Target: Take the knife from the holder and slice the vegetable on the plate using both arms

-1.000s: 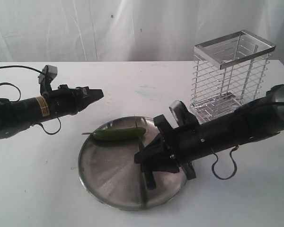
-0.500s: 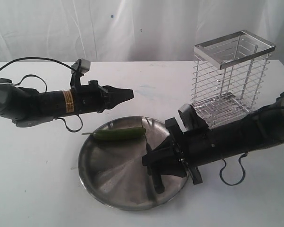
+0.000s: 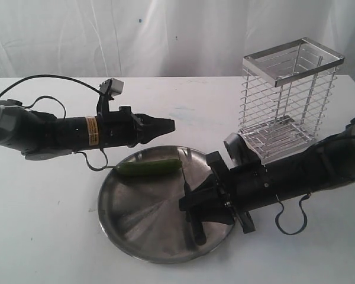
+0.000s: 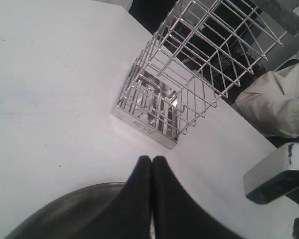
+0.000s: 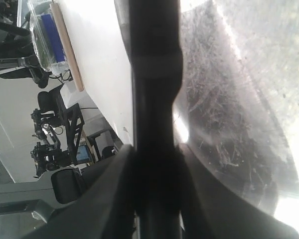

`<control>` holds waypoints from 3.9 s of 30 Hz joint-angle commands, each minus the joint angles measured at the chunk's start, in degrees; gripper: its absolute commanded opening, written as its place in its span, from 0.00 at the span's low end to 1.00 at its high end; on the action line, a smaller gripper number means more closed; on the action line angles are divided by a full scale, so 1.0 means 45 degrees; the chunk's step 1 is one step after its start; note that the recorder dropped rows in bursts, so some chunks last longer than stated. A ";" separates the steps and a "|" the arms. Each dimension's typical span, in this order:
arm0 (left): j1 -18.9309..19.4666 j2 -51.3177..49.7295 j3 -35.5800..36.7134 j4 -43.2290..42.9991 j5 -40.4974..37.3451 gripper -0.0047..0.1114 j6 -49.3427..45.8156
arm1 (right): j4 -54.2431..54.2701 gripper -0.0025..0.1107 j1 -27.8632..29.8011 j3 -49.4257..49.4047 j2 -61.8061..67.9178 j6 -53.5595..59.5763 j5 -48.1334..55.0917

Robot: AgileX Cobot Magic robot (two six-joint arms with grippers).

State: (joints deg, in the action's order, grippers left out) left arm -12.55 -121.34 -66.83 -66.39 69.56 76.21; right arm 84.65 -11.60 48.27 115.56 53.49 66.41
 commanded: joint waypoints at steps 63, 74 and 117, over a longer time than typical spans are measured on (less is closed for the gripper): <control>-0.0541 -0.0070 -0.0048 -0.1026 -0.0491 0.04 -0.0617 | 0.1047 0.02 -0.0709 -0.0073 -0.0012 0.0416 0.0789; -0.0541 -0.0165 -0.0048 -0.1538 -0.1863 0.04 -0.0613 | 0.1210 0.02 -0.0709 -0.0073 -0.0012 -0.0302 -0.0075; -0.0639 -0.0444 -0.0137 -0.1078 -0.1294 0.04 -0.0948 | 0.0665 0.02 -0.0741 -0.0073 -0.0012 -0.0327 0.0207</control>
State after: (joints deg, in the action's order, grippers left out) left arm -14.85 -123.37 -66.94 -70.81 62.43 72.38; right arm 88.00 -14.88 48.14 115.67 49.20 66.26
